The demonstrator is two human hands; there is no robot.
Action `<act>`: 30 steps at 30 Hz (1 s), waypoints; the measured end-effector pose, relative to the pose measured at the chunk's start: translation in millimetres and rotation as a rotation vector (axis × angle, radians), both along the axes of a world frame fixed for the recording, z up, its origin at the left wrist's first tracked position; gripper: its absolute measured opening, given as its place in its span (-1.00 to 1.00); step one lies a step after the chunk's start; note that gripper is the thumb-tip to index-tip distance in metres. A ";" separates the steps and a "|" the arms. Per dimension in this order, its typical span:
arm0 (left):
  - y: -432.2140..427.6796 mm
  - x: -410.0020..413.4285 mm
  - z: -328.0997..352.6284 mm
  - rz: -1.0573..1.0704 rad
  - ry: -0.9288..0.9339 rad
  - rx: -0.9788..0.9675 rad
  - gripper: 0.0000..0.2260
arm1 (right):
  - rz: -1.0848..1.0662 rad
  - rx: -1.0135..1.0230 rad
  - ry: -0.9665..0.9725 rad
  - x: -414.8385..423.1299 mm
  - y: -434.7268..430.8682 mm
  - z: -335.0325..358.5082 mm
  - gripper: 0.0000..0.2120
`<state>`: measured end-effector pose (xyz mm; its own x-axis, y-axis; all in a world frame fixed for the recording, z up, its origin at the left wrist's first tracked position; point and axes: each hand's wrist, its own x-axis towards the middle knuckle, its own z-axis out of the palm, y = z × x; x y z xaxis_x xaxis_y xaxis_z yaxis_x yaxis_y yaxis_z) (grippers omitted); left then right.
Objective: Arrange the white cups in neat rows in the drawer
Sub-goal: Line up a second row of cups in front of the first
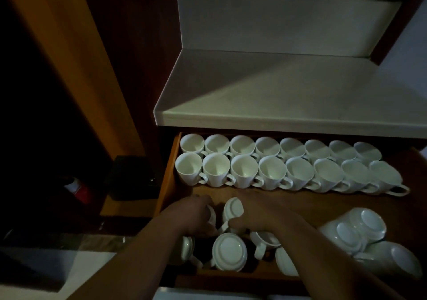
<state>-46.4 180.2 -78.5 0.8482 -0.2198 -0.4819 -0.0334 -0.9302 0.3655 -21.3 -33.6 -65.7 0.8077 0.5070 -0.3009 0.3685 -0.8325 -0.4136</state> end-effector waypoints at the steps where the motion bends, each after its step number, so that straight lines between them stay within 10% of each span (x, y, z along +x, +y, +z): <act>1: -0.2 -0.1 0.4 0.007 -0.001 -0.005 -0.35 | -0.019 -0.007 0.004 0.0 -1.3 -0.6 -0.29; 8: -2.0 1.3 4.0 0.054 -0.037 -0.029 -0.53 | -0.104 -0.048 0.035 2.9 -7.6 -7.6 -0.49; 14: -0.5 -1.1 9.7 0.116 -0.116 -0.149 -0.56 | -0.074 -0.098 0.052 -0.1 -11.0 -2.4 -0.11; 30: 9.1 -5.1 34.4 0.522 -0.349 -0.546 -0.62 | -0.171 0.086 0.034 -7.8 -13.2 21.8 -0.25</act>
